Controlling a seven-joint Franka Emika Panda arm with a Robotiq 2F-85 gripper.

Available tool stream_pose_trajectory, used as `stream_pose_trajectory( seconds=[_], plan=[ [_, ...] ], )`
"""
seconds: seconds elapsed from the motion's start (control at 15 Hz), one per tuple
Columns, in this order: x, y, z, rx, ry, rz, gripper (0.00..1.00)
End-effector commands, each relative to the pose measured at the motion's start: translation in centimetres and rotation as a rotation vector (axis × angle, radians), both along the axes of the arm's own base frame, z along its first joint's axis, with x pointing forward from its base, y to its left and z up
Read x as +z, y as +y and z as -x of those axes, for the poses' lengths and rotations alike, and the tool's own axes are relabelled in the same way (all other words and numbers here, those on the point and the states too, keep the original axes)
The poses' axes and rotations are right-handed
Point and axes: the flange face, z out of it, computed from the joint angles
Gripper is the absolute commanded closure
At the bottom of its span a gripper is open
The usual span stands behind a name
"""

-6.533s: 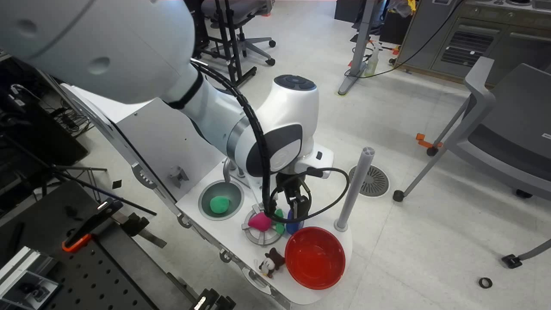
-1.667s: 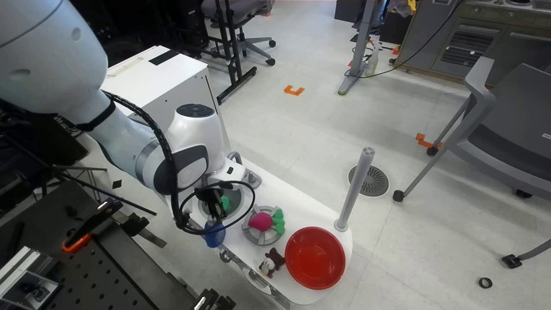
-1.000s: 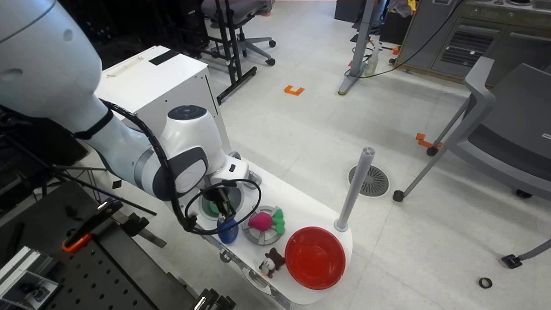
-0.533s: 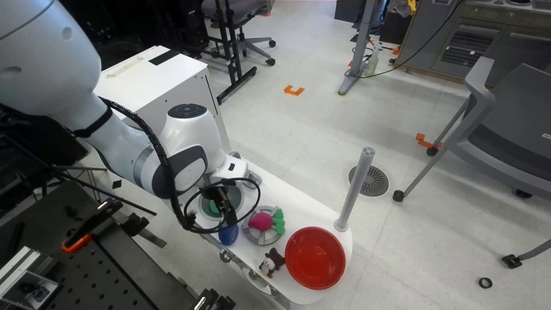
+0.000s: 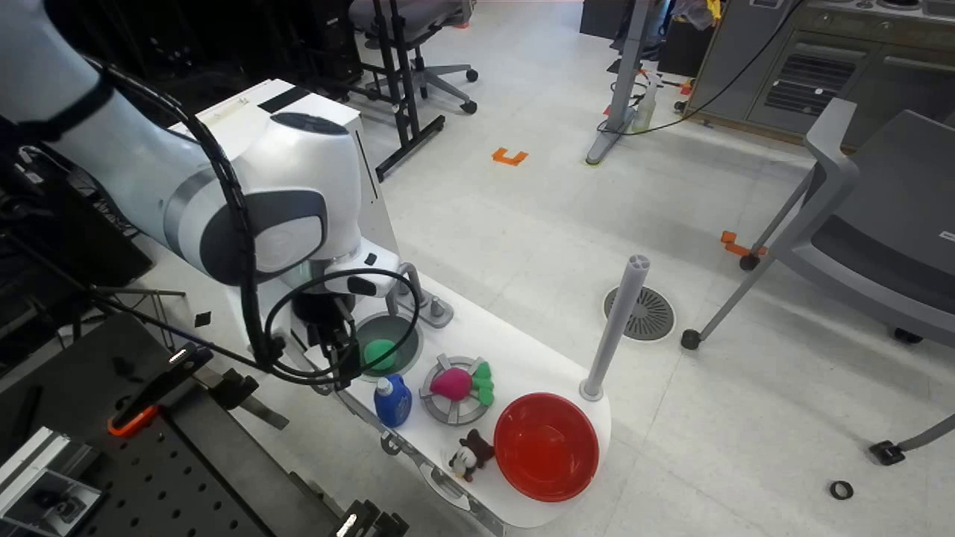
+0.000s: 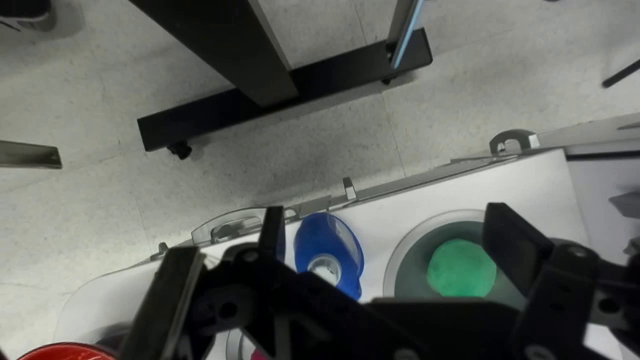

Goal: Move the blue bottle closer to you

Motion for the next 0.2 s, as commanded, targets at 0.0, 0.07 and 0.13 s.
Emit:
stream_pose_trajectory(
  seconds=[0.0, 0.07, 0.13],
  plan=[
    [1.2, -0.3, 0.1, 0.001, 0.013, -0.008, 0.00],
    [2.0, -0.6, 0.3, 0.003, 0.015, -0.013, 0.00],
    [2.3, -0.7, 0.5, 0.005, 0.017, -0.015, 0.00]
  ],
)
